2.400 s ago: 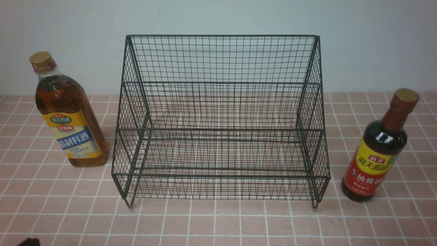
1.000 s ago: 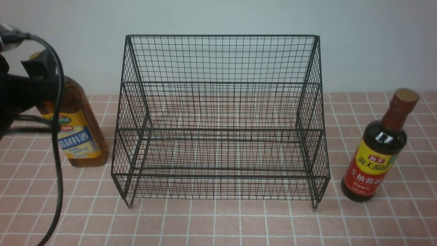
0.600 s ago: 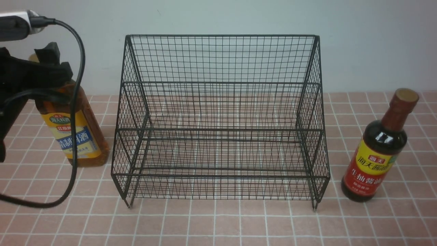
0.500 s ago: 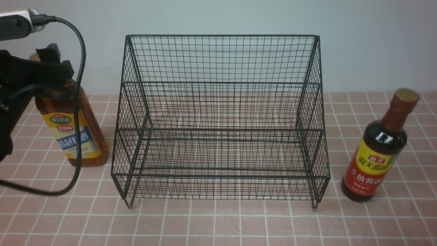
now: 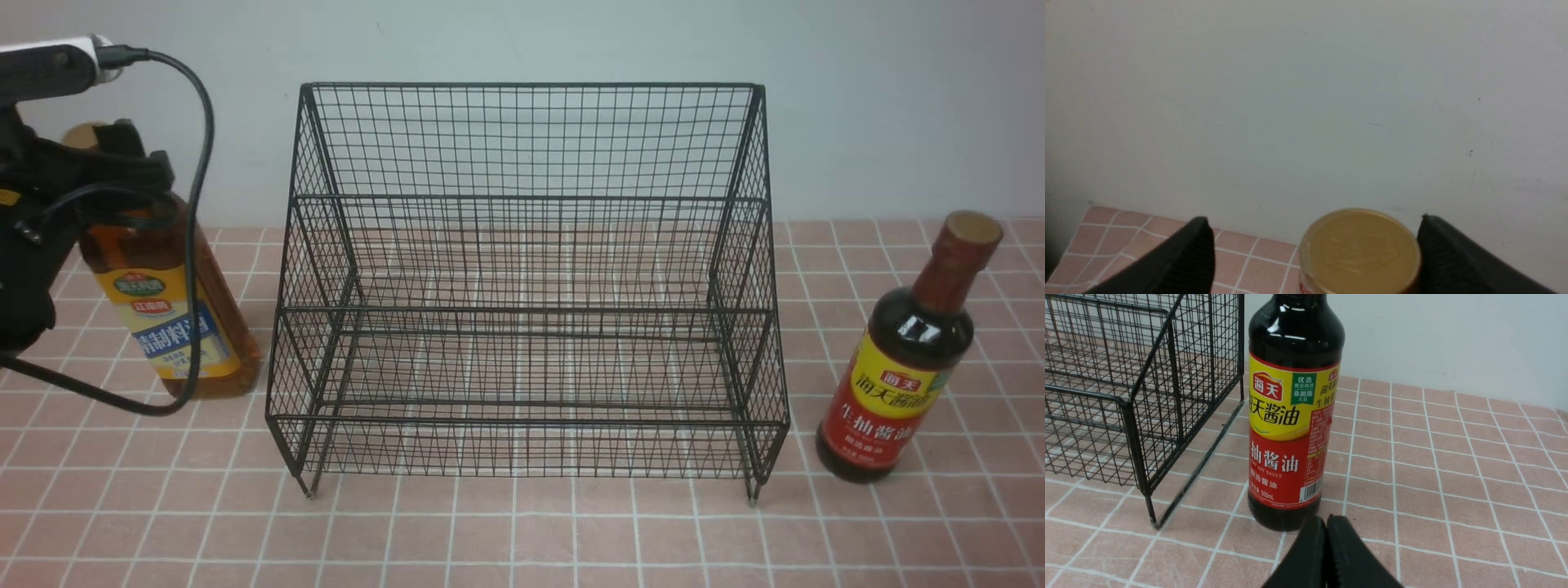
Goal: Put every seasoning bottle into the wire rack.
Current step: Use the left arm to grab the condiment bottle closest to it
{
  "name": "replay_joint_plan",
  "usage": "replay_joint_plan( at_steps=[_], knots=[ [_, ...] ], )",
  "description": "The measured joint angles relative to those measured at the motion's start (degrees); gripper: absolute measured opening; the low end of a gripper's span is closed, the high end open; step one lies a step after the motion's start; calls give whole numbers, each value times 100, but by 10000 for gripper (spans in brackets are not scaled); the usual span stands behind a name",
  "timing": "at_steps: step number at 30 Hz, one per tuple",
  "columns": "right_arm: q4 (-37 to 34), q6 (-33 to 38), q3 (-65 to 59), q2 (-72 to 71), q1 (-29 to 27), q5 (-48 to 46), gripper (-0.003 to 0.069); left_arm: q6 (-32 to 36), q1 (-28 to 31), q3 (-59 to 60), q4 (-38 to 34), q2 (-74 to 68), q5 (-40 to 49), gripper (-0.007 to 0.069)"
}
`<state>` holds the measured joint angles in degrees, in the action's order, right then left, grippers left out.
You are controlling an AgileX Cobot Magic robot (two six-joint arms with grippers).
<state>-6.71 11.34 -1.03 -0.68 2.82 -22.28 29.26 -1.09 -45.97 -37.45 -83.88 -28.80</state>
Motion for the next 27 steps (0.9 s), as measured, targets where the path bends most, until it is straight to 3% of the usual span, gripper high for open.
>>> replay_joint_plan(
  at_steps=[14,17,18,19,21,27],
  knots=[
    [0,0,0,0,0,0,-14,-55,37,-92,330,-346,0,584],
    [0,0,0,0,0,0,-14,-335,37,-94,644,-397,0,518],
    [0,0,0,0,0,0,-14,-442,37,-94,743,-411,0,472],
    [0,0,0,0,0,0,-14,-673,37,-99,880,-412,12,374],
    [0,0,0,0,0,0,-14,-1021,37,-105,1013,-406,86,304],
    [0,0,0,0,0,0,-14,-1223,44,-105,1413,-23,796,308]
  ],
)
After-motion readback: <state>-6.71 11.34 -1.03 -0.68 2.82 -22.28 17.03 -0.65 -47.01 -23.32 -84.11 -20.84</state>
